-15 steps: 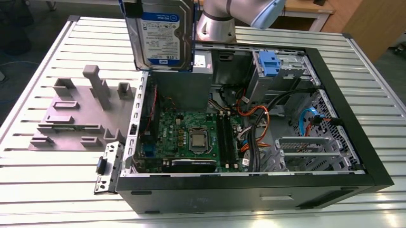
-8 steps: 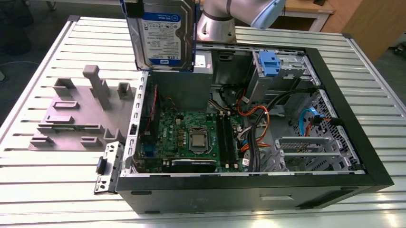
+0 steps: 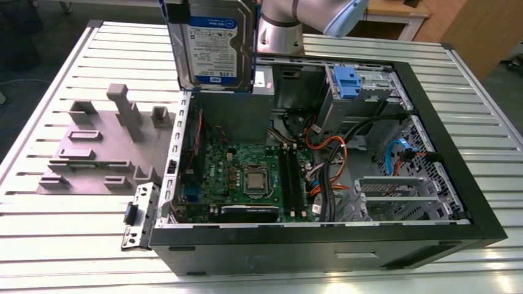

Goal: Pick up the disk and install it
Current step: 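Pick up the disk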

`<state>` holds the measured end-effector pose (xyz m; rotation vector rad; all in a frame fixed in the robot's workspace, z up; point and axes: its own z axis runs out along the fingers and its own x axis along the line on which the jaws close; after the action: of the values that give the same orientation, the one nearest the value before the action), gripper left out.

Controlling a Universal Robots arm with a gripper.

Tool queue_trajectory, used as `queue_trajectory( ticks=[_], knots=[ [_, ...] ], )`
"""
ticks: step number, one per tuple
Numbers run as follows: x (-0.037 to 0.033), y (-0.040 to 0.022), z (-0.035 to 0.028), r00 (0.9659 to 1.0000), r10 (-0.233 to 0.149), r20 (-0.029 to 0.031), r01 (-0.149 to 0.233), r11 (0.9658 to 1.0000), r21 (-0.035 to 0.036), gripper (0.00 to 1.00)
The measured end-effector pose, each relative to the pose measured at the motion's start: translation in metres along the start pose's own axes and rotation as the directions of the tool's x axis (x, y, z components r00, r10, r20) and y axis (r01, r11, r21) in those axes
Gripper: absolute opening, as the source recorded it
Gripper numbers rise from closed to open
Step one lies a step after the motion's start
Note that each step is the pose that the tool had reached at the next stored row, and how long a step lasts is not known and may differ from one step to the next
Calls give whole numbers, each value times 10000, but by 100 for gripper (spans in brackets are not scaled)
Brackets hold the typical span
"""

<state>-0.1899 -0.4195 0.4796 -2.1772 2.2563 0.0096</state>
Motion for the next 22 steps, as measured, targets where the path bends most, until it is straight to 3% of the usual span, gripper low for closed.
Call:
queue_trajectory(
  ticks=[9, 22],
  knots=[
    [-2, -58, 0, 10000, 0, 0, 0, 10000, 0, 36],
    [-3, -71, 0, 10000, 0, 0, 0, 10000, 0, 36]
  ],
)
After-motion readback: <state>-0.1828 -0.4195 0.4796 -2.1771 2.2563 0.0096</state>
